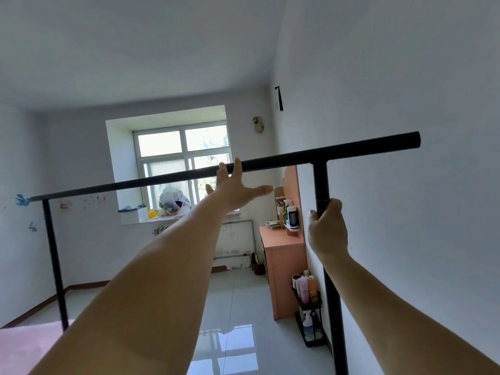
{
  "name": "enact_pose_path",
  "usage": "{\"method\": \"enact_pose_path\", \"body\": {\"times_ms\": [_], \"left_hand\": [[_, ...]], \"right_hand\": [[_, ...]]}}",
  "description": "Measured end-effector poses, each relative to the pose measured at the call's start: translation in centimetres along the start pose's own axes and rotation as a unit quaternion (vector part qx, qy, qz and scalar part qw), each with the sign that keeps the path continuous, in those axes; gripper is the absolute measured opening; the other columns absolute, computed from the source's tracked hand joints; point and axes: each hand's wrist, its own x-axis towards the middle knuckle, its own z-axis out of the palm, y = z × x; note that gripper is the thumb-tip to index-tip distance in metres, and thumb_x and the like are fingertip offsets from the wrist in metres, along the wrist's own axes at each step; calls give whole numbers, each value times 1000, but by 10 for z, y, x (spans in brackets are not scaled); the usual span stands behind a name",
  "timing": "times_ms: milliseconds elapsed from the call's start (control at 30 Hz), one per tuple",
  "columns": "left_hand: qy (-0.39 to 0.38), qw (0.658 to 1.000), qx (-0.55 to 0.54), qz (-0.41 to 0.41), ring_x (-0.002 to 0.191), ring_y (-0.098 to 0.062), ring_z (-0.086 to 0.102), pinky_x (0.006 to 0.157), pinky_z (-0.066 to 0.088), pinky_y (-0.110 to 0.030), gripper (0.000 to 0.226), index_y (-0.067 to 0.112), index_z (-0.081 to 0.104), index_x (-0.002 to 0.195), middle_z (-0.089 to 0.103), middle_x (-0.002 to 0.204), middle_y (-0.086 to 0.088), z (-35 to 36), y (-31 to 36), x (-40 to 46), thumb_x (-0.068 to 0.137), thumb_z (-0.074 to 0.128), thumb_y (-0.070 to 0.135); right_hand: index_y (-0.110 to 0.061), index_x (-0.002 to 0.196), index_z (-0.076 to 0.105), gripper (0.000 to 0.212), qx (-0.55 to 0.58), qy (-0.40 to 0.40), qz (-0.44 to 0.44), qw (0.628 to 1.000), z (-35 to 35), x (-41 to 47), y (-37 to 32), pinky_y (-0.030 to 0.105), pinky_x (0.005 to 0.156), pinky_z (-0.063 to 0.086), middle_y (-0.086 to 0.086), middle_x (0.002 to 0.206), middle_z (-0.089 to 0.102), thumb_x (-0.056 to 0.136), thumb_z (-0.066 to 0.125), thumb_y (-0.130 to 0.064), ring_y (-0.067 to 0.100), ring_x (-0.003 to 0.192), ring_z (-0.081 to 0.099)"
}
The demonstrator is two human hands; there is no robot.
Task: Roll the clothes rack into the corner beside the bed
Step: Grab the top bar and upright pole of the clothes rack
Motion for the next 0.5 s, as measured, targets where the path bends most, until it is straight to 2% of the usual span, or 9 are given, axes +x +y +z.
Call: {"method": "enact_pose_path", "body": {"times_ms": [133, 300, 400, 500], "left_hand": [[-20, 997, -64, -23, 146, -37, 1, 116, 8, -58, 113, 25, -13, 146, -23, 156, -9, -4, 5, -2, 69, 54, 73], [-21, 996, -86, 2, 144, -41, 5, 115, 12, -59, 115, 28, -16, 145, -27, 155, -11, 6, 19, -13, 68, 58, 71], [-4, 994, -113, 0, 143, -44, 1, 114, 14, -60, 114, 34, -15, 145, -29, 154, -13, 12, 32, -15, 66, 60, 71], [17, 989, -150, -10, 143, -47, -2, 113, 15, -60, 117, 35, -16, 144, -31, 152, -15, 20, 48, -15, 64, 61, 72]], "right_hand": [[2, 118, 42, 33, -6, 31, -12, 999, 12, -9, -6, 32, 82, 54, 22, 114, 62, 93, 53, -16, 33, 102, 65], [2, 124, 41, 36, -25, 37, -35, 998, 24, -19, -11, 32, 84, 54, 22, 115, 61, 95, 49, -16, 33, 103, 63], [3, 122, 41, 33, -19, 29, -45, 998, 30, -24, -16, 33, 82, 54, 23, 114, 60, 95, 48, -14, 34, 101, 63], [4, 120, 39, 31, 25, -6, -38, 999, 37, -29, -22, 25, 73, 48, 24, 112, 60, 93, 49, -8, 35, 98, 64]]}}
